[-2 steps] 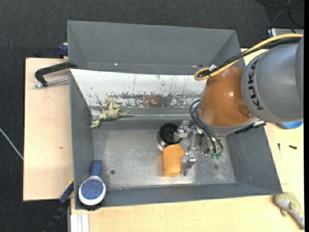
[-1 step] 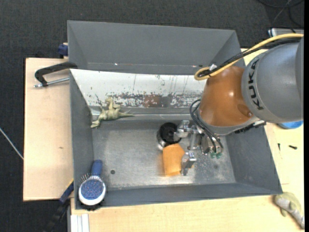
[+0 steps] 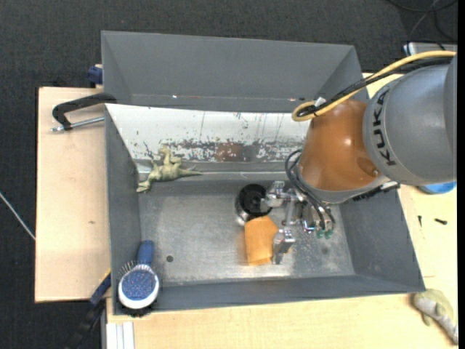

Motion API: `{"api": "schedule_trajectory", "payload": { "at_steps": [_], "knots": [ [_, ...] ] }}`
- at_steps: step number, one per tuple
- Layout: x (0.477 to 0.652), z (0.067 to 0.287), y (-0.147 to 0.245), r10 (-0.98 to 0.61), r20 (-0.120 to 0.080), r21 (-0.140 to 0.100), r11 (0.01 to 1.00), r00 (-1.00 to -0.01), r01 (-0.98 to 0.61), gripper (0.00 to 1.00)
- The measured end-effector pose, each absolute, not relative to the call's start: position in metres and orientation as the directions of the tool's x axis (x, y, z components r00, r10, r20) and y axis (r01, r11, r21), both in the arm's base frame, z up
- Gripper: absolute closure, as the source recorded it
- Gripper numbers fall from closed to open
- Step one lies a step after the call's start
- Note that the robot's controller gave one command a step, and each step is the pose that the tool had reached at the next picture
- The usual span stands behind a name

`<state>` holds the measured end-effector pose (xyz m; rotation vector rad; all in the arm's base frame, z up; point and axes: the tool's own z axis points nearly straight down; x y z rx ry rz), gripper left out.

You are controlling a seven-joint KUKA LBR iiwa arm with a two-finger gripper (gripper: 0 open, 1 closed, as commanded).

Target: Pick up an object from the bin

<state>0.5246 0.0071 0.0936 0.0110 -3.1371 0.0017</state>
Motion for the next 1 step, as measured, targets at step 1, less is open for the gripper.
{"api": "schedule_trajectory", "payload": {
  "at_steps": [1],
  "knots": [
    [0.5257,0.0928,0.0111,-0.097,0.0,0.001,0.995,-0.995,-0.097,0.0]
  ]
}}
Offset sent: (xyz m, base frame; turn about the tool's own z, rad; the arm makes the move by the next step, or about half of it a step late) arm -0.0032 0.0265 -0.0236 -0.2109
